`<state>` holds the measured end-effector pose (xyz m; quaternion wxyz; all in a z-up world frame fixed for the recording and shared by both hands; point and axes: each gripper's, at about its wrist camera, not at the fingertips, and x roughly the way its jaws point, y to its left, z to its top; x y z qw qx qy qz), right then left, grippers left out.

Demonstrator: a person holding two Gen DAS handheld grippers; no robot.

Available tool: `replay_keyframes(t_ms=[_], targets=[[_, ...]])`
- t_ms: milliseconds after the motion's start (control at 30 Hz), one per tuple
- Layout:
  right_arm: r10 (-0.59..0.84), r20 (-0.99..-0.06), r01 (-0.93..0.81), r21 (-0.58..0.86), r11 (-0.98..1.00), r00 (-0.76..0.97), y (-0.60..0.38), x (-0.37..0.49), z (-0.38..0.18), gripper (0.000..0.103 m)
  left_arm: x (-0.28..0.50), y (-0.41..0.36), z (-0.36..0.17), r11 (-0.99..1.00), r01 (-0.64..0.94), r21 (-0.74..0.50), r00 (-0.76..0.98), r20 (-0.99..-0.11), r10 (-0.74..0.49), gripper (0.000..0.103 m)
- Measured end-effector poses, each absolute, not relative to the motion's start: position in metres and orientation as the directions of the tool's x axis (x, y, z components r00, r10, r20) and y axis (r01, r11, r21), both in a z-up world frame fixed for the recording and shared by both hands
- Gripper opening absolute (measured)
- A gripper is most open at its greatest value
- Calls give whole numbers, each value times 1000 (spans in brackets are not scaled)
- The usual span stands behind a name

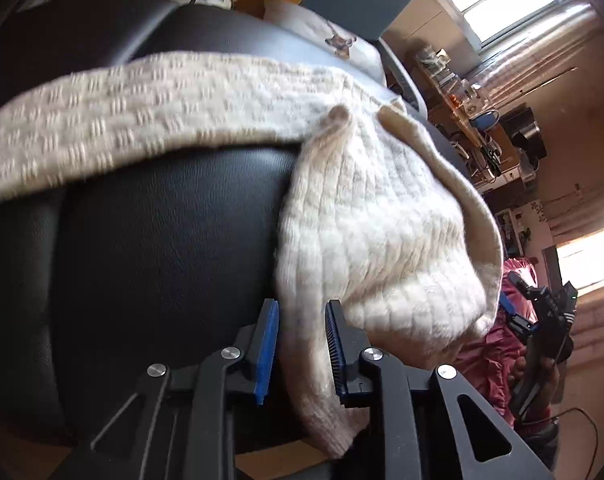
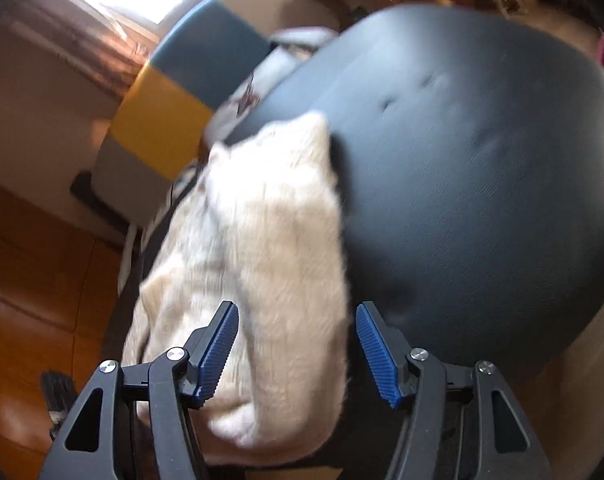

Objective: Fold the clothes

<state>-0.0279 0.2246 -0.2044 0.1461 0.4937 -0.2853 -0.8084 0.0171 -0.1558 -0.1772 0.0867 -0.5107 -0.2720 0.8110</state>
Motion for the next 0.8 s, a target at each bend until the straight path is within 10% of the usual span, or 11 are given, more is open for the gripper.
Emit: replay_keyframes(t_ms=[233,367,600,800], targets=[[-437,-781,4,487,-874,-445,192,-28,-207,62,17,-153,-145,-849,-13,-528,-544,-709,449,55],[-360,-811,48,382,-923,-462,173,-32,-197,14,1,-132,-166,-904,-72,-422,-484,-777,402,55],[39,-615,210,-328,-921,-788,110,-30,-76,12,-10,-113,-208,-957,-86,-277,-373,-882,289,56],[81,-816,225,-251,-942,-572,124,-63,-146,17,-4,-101,-209,-970,-152,-189,-375,-897,233,57]])
